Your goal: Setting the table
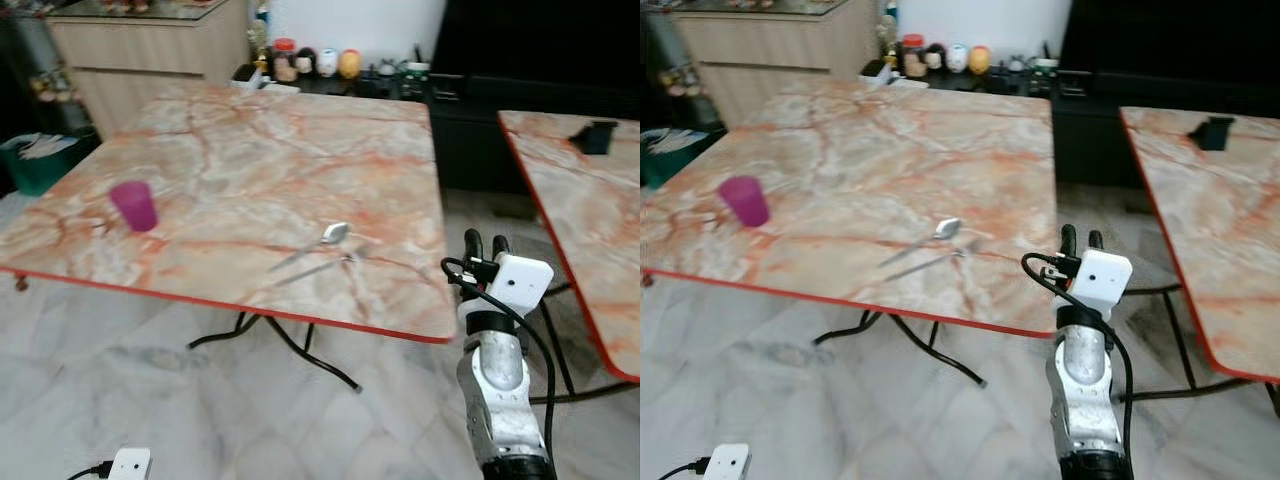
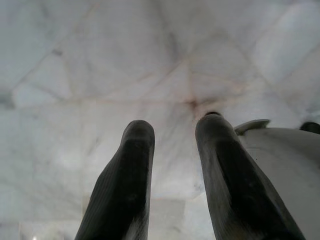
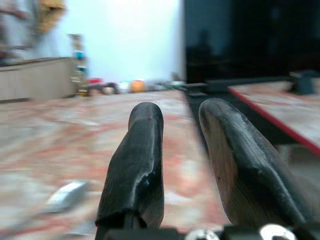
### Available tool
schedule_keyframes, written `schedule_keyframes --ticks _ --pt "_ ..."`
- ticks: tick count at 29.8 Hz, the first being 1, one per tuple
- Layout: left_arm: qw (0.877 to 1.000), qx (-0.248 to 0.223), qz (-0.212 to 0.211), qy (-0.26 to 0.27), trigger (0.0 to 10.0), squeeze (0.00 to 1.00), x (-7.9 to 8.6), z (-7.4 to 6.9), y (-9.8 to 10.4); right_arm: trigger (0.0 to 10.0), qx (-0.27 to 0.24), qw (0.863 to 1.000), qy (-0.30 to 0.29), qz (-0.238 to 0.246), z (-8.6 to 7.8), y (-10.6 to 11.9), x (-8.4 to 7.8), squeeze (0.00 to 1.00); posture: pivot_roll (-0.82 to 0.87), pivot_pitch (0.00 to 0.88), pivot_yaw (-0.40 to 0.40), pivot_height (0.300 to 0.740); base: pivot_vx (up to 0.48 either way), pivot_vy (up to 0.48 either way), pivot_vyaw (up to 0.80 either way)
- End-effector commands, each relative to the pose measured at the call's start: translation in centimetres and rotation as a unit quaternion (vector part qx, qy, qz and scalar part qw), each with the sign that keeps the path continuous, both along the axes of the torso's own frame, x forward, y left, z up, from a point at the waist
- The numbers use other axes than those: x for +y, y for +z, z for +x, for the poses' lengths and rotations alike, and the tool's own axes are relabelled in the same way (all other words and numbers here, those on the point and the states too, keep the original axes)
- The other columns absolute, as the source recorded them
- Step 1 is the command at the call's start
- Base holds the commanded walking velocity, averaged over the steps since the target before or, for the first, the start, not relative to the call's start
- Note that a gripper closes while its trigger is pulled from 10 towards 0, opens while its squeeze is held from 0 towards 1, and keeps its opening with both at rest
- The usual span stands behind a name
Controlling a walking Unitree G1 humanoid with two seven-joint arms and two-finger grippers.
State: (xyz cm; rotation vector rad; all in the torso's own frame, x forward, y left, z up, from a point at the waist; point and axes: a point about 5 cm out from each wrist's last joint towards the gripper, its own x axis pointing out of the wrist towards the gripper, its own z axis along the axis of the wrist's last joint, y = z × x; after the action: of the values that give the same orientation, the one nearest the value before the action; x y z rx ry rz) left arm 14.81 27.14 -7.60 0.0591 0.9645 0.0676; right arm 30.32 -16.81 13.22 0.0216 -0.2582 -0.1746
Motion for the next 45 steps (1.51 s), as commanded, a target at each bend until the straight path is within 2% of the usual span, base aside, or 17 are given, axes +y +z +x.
schedule_keyframes --ticks 1,33,45 --pt "1.0 0.008 -0.001 0.004 10.0 0.0 0.1 -0.4 -0.2 10.0 -0.017 1.0 0.003 -0.005 0.0 0.8 -0.1 0.0 0.0 0.0 -0.01 0.74 0.0 0.345 0.56" --pt "1.0 0.009 0.001 0.0 10.0 0.0 0.0 -0.5 -0.2 10.0 -0.04 0.999 0.034 0.007 0.8 2.5 1.7 0.0 0.01 0.0 -0.006 0.74 0.0 0.346 0.0" --pt "1.0 0.009 0.0 0.0 10.0 0.0 0.0 -0.5 -0.2 10.0 -0.032 0.999 0.037 0.006 0.8 2.1 1.9 0.0 0.01 0.0 -0.007 0.74 0.0 0.347 0.0"
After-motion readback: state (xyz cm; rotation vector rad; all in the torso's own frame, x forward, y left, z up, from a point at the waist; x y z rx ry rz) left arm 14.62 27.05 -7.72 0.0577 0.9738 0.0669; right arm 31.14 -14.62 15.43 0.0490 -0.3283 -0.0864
